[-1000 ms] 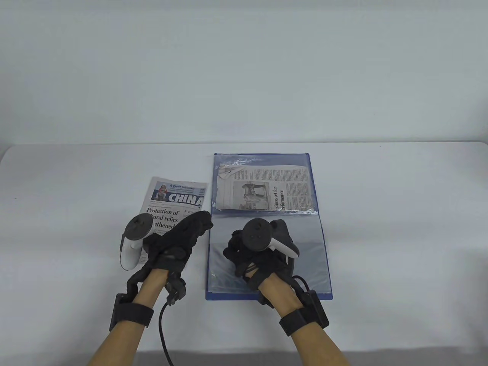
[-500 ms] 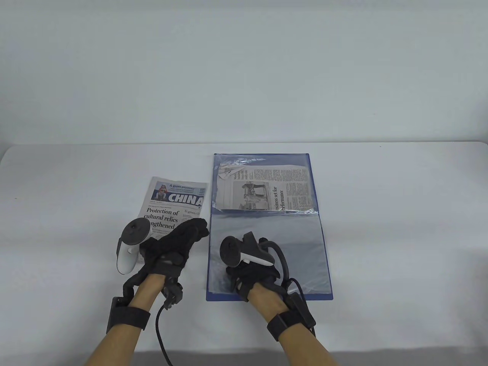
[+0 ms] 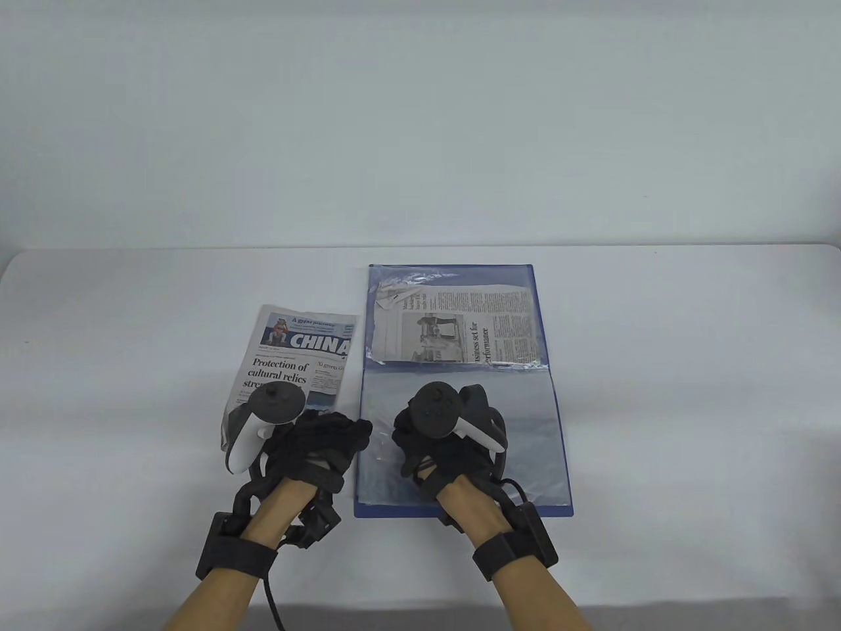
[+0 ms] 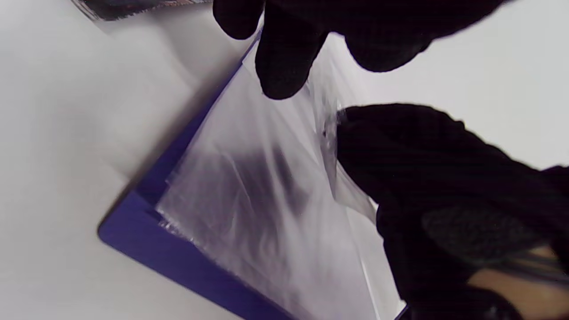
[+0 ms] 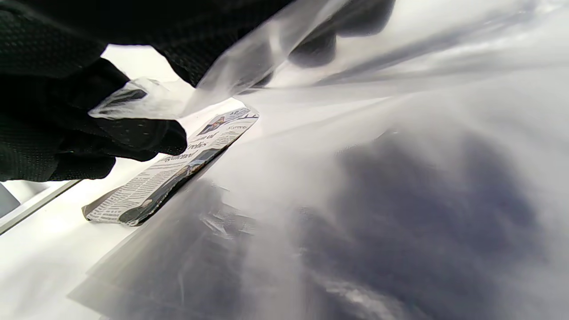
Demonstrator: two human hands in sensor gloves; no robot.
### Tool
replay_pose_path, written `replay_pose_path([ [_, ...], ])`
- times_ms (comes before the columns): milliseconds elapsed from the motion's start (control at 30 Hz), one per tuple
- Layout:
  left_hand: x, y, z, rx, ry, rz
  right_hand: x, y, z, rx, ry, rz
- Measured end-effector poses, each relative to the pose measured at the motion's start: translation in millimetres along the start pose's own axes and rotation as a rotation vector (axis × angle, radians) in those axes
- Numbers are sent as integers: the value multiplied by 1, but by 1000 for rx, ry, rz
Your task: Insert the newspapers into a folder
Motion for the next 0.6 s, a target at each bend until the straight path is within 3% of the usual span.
replay_pose_path([
  [167, 16, -9, 3, -34, -27, 85, 0, -1, -1, 1, -13, -3],
  [400, 11, -11, 5, -54, -24, -16, 0, -1, 1, 1, -51, 0],
  [600, 2, -7, 17, -180, -63, -50, 5, 0, 6, -3, -76, 35],
])
Point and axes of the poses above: the tracker on the back of each hand, its own z axis roughly to the little-finger side, its own y axis roughly from the fingertips to the wrist, x = y × z, the point moved 3 cm from there along -y, roughly from the wrist to the fingertips, and after that the axes turned 4 degrees about z, right-handed, at the moved point
